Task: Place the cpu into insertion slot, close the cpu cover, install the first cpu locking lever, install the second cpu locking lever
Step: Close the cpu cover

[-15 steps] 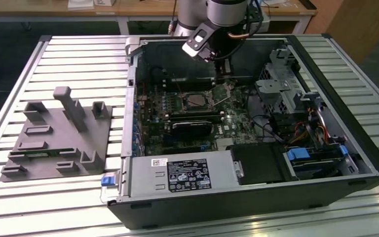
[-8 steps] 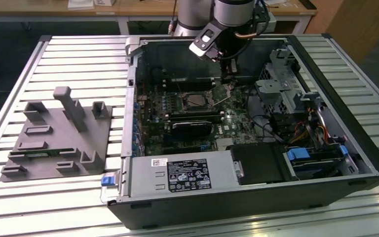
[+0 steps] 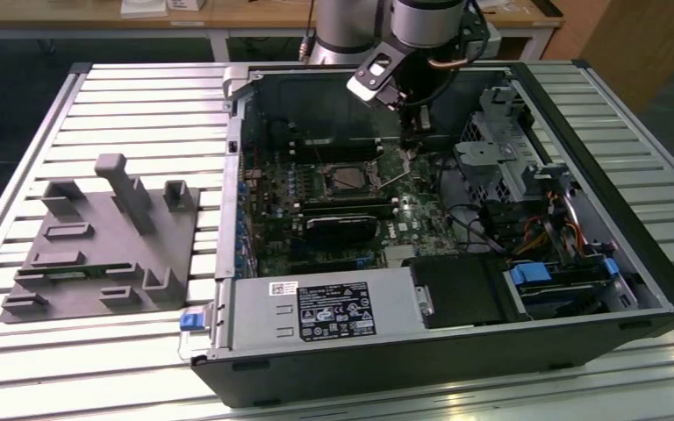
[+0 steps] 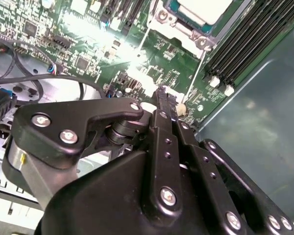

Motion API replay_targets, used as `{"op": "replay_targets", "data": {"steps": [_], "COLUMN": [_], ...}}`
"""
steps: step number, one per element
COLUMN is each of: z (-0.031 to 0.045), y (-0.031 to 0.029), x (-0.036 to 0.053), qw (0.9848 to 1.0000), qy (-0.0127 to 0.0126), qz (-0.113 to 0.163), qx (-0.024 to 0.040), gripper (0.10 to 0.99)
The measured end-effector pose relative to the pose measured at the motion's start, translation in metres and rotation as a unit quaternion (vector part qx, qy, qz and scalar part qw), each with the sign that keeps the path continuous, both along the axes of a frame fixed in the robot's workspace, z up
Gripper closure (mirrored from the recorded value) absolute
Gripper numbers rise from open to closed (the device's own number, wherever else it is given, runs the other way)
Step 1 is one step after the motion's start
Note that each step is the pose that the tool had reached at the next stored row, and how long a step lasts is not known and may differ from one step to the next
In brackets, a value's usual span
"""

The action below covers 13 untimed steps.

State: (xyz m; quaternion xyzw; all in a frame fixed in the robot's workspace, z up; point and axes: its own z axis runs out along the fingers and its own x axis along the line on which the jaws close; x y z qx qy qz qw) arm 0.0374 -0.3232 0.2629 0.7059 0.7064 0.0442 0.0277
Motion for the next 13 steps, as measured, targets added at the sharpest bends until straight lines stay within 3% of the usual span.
{"op": "replay_targets", "data": {"steps": [13], "z": [-0.0132], "y": [0.0014], "x": [0.0223], "qw": [1.0], "qy": [0.005], "qz": [0.0], "qx": [0.0], "gripper": [0.98]}}
